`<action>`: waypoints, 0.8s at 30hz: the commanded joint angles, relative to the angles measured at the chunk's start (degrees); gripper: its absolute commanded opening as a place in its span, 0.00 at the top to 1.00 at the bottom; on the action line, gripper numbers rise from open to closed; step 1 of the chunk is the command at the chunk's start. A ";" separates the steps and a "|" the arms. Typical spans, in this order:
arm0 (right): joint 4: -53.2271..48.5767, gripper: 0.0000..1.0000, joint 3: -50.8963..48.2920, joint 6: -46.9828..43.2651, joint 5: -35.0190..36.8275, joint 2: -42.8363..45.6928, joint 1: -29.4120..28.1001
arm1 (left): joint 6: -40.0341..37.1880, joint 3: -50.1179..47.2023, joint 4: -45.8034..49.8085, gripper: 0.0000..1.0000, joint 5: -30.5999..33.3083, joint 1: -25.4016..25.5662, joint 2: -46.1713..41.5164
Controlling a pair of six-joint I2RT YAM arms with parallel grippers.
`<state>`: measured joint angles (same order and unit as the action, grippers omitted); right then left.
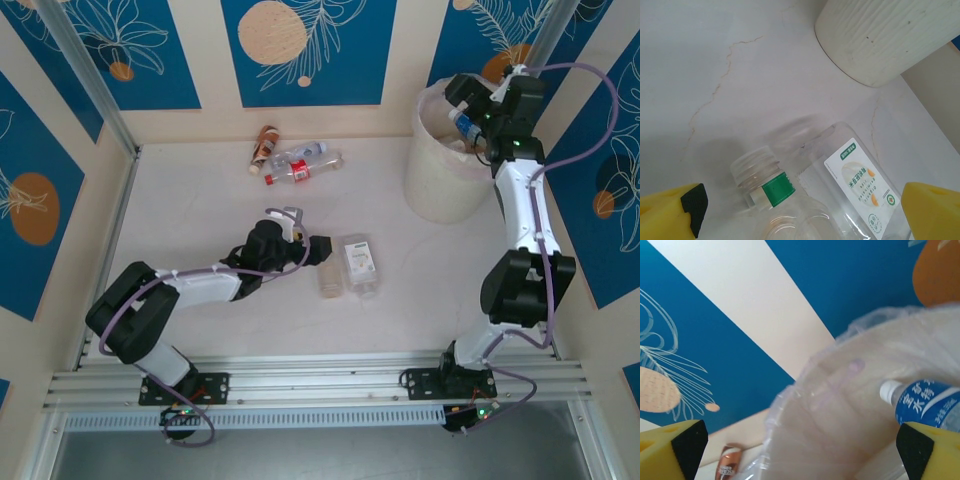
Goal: Put the plastic bottles in the bin
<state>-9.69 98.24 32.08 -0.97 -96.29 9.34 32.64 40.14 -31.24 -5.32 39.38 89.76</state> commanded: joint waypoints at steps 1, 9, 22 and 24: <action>-2.18 0.01 0.27 -1.85 1.39 0.19 0.38 | -0.54 1.26 -0.79 0.00 0.41 -0.92 -0.25; -16.14 0.00 9.09 -4.30 6.32 -7.47 0.74 | -2.09 1.00 3.84 0.00 5.40 -2.98 -2.81; -11.70 0.00 2.22 -3.29 -2.73 5.35 -0.72 | -5.01 22.04 31.73 0.00 11.35 -15.51 6.48; -10.43 0.01 -0.88 -2.26 -5.50 8.66 -0.86 | -6.69 27.61 35.61 0.00 9.69 -17.26 10.29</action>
<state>-22.79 99.83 29.12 -1.63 -92.99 8.95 29.36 62.30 -3.60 6.28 24.21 95.92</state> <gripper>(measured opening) 0.996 0.999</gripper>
